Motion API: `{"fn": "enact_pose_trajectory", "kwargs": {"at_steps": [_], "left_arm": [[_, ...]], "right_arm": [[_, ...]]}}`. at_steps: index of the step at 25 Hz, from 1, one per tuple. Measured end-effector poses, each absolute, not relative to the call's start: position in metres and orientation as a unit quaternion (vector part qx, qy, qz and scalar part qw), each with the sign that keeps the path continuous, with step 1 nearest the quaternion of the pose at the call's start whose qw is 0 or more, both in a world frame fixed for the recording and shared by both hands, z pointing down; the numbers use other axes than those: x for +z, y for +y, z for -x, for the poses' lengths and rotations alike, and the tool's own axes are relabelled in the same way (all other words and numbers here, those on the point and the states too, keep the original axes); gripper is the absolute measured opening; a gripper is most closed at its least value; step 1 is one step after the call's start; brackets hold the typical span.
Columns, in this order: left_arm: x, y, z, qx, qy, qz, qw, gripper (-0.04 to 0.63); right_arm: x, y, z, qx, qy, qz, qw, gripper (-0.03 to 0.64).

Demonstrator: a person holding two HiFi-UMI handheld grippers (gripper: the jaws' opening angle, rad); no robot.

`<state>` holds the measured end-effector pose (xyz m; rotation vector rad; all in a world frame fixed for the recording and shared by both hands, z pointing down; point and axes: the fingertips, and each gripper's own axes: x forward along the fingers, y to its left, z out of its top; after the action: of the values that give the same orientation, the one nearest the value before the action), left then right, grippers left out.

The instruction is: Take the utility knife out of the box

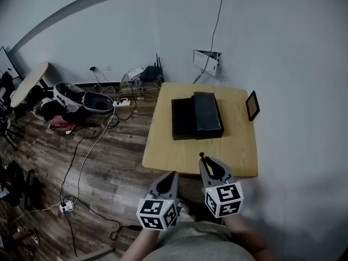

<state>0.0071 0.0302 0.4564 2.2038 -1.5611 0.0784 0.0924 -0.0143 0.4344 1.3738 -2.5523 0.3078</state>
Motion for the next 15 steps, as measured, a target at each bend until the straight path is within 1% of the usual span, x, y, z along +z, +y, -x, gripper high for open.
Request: {"fn": "enact_pose_trajectory", "kwargs": {"at_steps": [15], "left_arm": [[0.453,0.05,-0.022,0.027,-0.566,-0.797,0.208,0.003]], "right_arm": [[0.426,0.013,-0.104,0.094,-0.88,-0.455,0.098,0.051]]}}
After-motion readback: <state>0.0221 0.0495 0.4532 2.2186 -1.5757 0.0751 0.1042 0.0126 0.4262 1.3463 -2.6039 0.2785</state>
